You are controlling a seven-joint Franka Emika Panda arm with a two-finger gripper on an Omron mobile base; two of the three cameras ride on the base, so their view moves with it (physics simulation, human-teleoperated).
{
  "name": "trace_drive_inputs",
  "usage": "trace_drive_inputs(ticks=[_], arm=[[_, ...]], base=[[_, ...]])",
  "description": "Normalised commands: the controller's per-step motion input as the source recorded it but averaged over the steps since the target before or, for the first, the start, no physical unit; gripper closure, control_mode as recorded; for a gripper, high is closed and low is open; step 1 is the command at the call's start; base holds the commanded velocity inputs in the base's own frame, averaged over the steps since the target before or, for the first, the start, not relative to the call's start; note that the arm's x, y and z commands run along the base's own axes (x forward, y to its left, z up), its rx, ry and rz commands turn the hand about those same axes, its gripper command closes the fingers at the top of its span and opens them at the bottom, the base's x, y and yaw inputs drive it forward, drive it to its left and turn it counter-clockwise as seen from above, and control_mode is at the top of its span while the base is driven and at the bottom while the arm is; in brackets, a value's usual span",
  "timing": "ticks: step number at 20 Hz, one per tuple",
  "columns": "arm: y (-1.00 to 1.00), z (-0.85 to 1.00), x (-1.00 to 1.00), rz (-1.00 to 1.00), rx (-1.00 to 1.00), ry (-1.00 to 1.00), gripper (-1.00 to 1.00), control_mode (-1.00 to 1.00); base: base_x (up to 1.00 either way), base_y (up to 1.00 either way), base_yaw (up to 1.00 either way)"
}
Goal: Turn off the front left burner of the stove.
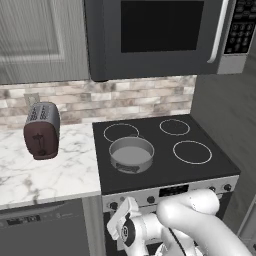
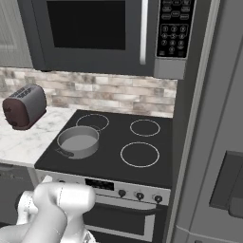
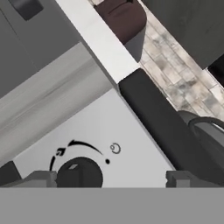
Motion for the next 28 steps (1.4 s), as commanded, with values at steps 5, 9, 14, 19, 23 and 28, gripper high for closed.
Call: trace_drive_inputs(ticks=[5, 9, 14, 19, 23, 28], arm=[[0.00, 0.00, 0.06, 0.00, 0.00, 0.00, -1.00, -1.00], [0.00, -0.01, 0.04, 0.00, 0.00, 0.00, -1.00, -1.00], [0.02, -0.04, 0.05, 0.00, 0.00, 0.00, -1.00, -1.00], [0.16, -0.20, 0.00, 0.00, 0.00, 0.00, -1.00, -1.00], [0.19, -0.29, 0.00, 0.00, 0.00, 0.00, -1.00, -1.00], [0.10, -0.17, 0.06, 0.00, 0.00, 0.00, -1.00, -1.00]], base=[[0.00, 0.00, 0.00], [0.00, 0.00, 0.00], [0.00, 0.00, 0.00], [0.00, 0.00, 0.00], [0.00, 0.00, 0.00], [0.00, 0.00, 0.00]])
